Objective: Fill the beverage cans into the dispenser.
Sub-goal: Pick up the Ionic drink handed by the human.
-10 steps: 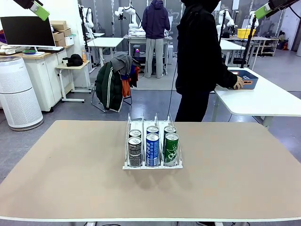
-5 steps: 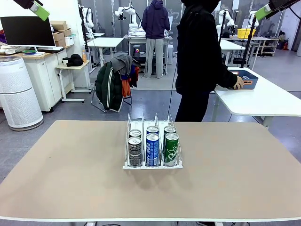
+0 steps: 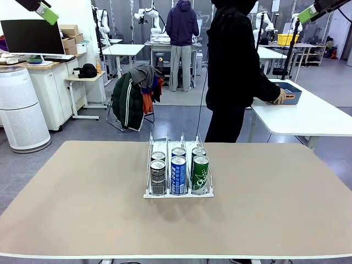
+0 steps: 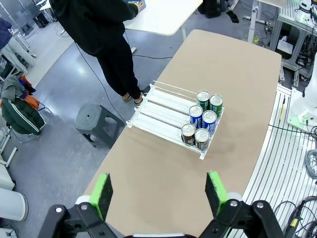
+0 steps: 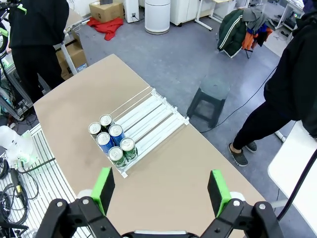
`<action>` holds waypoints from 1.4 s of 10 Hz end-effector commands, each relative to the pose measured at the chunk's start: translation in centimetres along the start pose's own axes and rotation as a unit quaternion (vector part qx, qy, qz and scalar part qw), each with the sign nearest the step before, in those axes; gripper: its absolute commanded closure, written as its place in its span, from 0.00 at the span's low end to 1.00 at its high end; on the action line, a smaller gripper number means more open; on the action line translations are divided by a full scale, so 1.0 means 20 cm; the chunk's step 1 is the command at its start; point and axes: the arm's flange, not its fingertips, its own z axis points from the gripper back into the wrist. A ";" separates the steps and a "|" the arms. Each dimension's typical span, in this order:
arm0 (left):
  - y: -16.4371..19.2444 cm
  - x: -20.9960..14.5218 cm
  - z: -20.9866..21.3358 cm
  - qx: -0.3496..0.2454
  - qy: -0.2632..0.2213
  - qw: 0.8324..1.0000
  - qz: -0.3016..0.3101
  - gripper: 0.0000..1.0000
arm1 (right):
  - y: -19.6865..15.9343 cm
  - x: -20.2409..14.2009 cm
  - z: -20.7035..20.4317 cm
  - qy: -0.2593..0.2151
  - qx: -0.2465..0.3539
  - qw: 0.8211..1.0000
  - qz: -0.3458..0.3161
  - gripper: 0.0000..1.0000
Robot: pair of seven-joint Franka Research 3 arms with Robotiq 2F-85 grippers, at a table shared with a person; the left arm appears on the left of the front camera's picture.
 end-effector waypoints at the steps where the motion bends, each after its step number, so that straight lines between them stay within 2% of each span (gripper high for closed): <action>1: 0.00 0.00 0.00 -0.006 -0.005 1.000 0.002 0.00 | -0.01 -0.01 -0.01 -0.002 -0.003 1.000 -0.002 0.00; 14: 0.00 0.00 0.00 -0.006 -0.005 1.000 0.002 0.00 | -0.01 -0.01 -0.01 -0.002 -0.003 1.000 -0.002 0.00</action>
